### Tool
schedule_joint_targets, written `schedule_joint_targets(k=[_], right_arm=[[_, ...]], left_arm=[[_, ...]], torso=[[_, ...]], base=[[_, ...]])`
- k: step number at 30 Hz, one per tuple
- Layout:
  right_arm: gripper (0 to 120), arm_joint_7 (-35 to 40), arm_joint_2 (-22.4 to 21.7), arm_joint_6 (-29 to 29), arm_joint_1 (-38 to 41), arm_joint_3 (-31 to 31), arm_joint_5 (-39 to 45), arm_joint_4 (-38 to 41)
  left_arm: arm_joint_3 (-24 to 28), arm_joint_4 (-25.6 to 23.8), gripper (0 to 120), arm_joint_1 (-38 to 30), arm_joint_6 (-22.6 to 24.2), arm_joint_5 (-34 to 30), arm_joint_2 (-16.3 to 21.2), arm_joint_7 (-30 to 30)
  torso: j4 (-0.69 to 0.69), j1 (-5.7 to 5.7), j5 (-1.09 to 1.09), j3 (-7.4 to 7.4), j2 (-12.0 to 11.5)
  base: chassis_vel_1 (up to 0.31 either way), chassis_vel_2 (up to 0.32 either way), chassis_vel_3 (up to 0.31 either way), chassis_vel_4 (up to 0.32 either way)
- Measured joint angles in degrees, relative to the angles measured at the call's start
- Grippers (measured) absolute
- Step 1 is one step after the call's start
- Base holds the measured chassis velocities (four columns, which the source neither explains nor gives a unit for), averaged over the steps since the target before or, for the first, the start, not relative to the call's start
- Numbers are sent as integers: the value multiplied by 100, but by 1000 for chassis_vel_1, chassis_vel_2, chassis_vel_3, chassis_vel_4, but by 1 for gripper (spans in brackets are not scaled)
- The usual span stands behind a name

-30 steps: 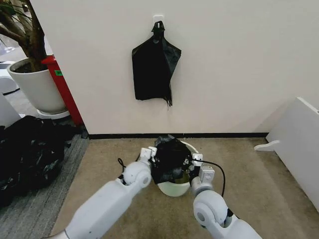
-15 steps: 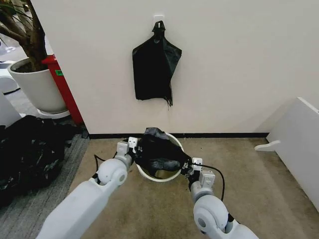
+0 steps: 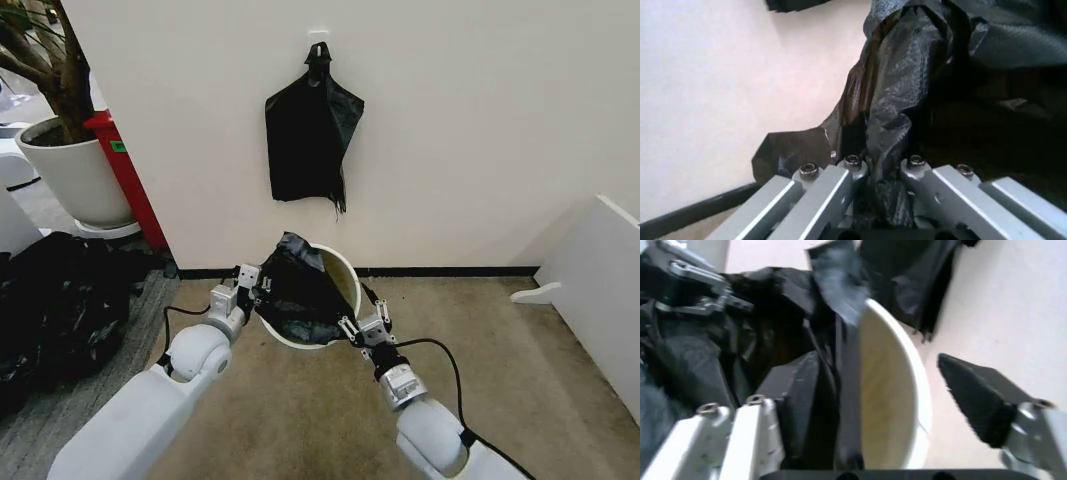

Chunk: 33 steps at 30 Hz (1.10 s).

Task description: Place the garbage bag over the trash bin.

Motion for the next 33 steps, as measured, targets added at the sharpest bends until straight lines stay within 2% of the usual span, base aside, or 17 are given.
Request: schedule_joint_targets(k=[2, 6, 11, 13, 17, 20, 25, 28, 33], right_arm=[[79, -68, 25, 9, 92, -39, 27, -83], [79, -101, 36, -34, 244, -97, 123, -158], [57, -34, 51, -236, 547, -187, 435, -308], [55, -25, 50, -250, 553, -187, 440, -314], [35, 86, 36, -319, 577, -146, 456, -385], [29, 109, 41, -320, 575, -112, 459, -388], [6, 126, 60, -332, 545, -80, 447, -397], [0, 127, 65, -330, 527, -61, 444, -397], [0, 126, 112, -174, 525, 62, 504, -368]], left_arm=[[124, 39, 1, -31, -52, 114, -33, 5], [240, 120, 1, -62, -130, 261, -76, 40], [432, 302, 1, -128, -295, 490, -212, 110], [440, 309, 1, -134, -298, 494, -217, 111], [480, 337, 1, -169, -302, 506, -240, 108], [479, 337, 1, -167, -302, 512, -240, 103], [453, 269, 1, -90, -303, 526, -223, 95], [443, 229, 1, -70, -306, 526, -210, 94], [407, 171, 1, -15, -345, 546, -179, 124]], torso=[[-1, 0, 1, 0, 0], [-1, 0, 0, 0, 0], [0, 0, 0, 0, 0], [0, 0, 0, 0, 0], [0, 0, 1, 0, 0], [0, 0, 1, 0, 0], [0, 0, 1, 0, 0], [0, 0, 1, -1, 0], [0, 0, 1, -1, 0]], base=[[0, 0, 0, 0], [0, 0, 0, 0], [0, 0, 0, 0], [0, 0, 0, 0], [0, 0, 0, 0], [0, 0, 0, 0], [0, 0, 0, 0], [0, 0, 0, 0], [0, 0, 0, 0]])
